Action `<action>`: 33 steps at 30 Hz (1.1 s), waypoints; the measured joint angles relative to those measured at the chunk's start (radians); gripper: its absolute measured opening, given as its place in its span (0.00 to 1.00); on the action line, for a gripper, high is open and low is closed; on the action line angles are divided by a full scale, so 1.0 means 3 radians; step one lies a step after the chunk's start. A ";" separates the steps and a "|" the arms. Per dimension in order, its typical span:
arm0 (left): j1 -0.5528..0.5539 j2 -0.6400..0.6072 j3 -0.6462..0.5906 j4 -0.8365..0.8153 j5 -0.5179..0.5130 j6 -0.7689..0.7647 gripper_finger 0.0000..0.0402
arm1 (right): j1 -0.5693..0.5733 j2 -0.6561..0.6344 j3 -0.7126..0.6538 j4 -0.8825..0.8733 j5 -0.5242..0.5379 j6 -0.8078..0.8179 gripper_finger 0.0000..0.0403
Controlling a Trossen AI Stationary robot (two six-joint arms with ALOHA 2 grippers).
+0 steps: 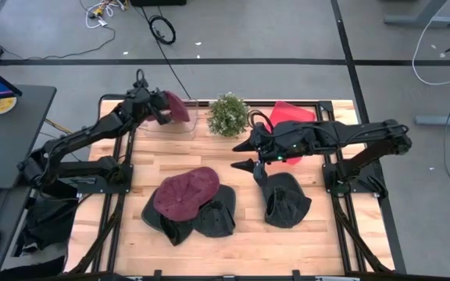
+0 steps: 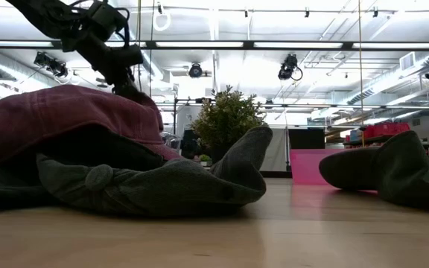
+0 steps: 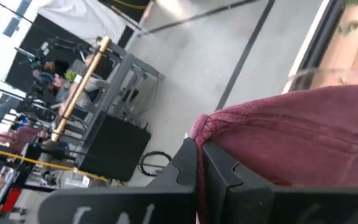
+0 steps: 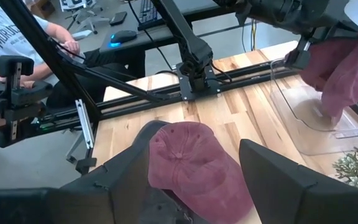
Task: Pick & Place hat
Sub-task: Put the right red cap into the transparent bin
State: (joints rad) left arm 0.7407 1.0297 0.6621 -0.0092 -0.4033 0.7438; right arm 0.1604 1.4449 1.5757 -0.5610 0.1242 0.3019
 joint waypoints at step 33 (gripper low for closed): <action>0.0006 0.0824 0.0001 -0.0757 0.0311 -0.0098 0.04 | 0.0000 0.0051 0.0000 0.0027 0.0000 -0.0076 0.62</action>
State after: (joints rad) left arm 0.7425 1.2770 0.6624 -0.2363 -0.3100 0.7144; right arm 0.1604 1.4601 1.5757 -0.5529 0.1242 0.2790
